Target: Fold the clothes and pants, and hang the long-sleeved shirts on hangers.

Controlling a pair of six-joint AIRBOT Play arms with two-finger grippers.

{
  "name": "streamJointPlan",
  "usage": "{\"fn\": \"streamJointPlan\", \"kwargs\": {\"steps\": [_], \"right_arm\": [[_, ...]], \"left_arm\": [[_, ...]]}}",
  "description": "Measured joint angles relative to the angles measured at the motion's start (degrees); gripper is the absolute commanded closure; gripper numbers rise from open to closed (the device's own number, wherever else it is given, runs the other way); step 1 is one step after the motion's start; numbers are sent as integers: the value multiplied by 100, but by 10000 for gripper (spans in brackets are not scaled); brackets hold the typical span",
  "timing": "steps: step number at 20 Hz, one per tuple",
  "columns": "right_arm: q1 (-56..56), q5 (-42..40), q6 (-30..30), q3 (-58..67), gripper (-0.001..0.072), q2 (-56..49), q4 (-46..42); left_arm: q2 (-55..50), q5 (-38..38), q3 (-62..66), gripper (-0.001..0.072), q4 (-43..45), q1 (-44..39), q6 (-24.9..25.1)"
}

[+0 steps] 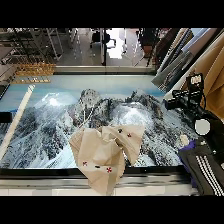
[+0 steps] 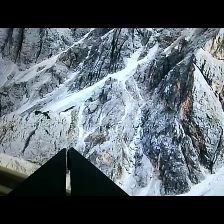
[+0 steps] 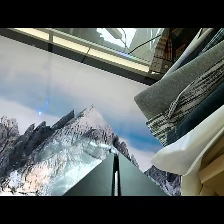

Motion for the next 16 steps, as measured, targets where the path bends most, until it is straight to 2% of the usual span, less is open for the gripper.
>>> {"fn": "streamJointPlan", "kwargs": {"steps": [5,8,9,10,13,16], "right_arm": [[0,0,0,0,695,0,2],[7,-42,0,0,695,0,28],[7,-111,48,0,696,2,140],[7,-140,195,0,693,13,348],[7,140,649,2,444,85,1016],[7,1287,918,4,391,111,1355]], "left_arm": [[0,70,0,693,-48,0,-2],[-13,291,0,675,-516,0,-2],[-28,337,0,468,-721,0,-2],[-57,382,0,17,-951,0,0],[-181,376,-42,20,-1810,0,299],[-361,160,-343,20,-3152,0,892]]}}
